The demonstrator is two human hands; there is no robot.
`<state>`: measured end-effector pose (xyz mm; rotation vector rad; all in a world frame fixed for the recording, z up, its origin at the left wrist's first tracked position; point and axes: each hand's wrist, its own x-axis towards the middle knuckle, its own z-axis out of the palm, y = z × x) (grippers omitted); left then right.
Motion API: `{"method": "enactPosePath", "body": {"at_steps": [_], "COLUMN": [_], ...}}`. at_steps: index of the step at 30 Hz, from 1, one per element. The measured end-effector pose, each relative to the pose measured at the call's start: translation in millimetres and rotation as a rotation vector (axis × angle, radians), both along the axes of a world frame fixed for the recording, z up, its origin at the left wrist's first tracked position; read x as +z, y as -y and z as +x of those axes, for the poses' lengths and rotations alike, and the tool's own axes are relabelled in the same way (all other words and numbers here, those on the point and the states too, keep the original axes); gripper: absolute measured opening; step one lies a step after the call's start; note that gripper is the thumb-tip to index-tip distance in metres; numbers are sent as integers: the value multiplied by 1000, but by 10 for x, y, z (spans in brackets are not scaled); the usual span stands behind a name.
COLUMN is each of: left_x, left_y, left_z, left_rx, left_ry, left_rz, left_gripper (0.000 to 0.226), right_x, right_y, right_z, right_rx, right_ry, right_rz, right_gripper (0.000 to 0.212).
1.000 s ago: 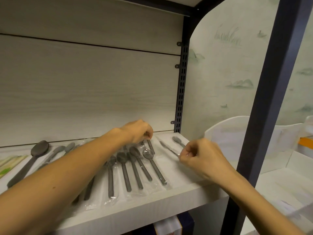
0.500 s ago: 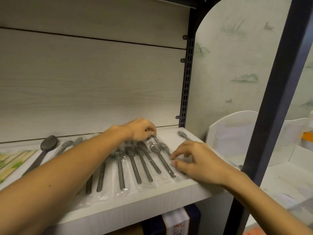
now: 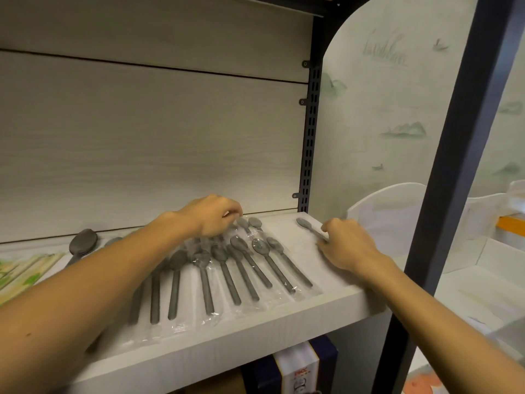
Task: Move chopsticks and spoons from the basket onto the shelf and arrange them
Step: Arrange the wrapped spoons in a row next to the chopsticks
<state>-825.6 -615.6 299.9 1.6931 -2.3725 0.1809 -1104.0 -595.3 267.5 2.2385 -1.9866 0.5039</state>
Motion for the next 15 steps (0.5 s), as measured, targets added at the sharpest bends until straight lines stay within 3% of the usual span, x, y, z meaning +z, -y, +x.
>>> {"method": "enactPosePath", "body": {"at_steps": [6,10,15], "left_x": [72,6,-74], "left_y": [-362,-615,-962], "left_z": [490,849,1118], "left_rx": [124,193,253], "left_ry": [-29,-71,-111], "left_rz": [-157,-188,-215], "left_gripper": [27,24,20], "right_x": [42,134,167], "right_y": [173,202,323], "right_z": [90,309,627], "right_rx": [45,99,140], "right_ry": [198,328,325], "right_rz": [73,55,78], "right_gripper": [10,16,14]}}
